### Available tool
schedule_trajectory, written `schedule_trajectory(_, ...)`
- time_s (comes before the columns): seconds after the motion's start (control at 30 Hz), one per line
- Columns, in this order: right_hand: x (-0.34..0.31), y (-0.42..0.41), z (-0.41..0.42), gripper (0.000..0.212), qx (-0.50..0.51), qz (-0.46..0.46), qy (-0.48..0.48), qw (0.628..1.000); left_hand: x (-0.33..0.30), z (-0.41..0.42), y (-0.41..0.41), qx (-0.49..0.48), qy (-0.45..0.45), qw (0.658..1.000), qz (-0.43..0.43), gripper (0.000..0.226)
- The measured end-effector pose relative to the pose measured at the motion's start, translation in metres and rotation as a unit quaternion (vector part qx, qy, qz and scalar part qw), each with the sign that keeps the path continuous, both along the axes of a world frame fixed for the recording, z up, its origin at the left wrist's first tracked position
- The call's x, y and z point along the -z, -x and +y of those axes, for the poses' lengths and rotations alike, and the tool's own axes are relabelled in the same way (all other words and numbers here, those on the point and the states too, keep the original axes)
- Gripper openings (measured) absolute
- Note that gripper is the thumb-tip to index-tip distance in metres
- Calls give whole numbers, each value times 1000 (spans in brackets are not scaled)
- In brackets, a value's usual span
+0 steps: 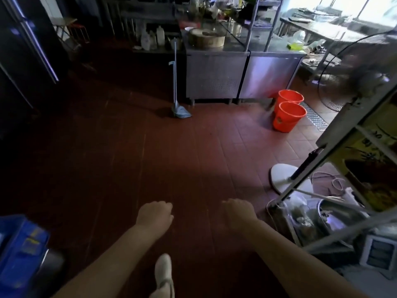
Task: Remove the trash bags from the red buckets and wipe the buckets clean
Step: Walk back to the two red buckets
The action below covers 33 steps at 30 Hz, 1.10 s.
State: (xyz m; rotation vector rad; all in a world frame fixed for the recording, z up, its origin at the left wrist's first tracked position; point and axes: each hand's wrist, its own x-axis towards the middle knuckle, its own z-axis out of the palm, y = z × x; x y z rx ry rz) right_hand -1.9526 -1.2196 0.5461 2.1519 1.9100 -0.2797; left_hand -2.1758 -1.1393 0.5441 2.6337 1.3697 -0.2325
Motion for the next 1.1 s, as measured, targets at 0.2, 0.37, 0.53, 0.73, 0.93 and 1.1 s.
schedule_trajectory(0.2, 7, -75, 135, 24, 46, -13, -23, 999, 9, 155, -80, 27, -7, 999, -33, 20)
schedule_trajectory(0.37, -5, -133, 248, 28, 86, -13, -22, 996, 3, 289, -149, 66, -4, 997, -37, 20)
schedule_trajectory(0.53, -11, -194, 321, 22, 126, 4, -25, 992, -1, 384, -229, 120, -2, 993, -20, 21)
schedule_trajectory(0.73, 4, -296, 406, 23, 147, 13, -16, 989, 19, 476, -346, 161, 21, 987, -7, 25)
schedule_trajectory(0.93, 6, -436, 514, 23, 149, 13, -50, 987, 11, 582, -488, 159, -5, 987, -10, 26)
schedule_trajectory(1.1, -7, -547, 598, 23, 146, 3, -64, 987, -11, 659, -586, 148, -29, 988, -21, 24)
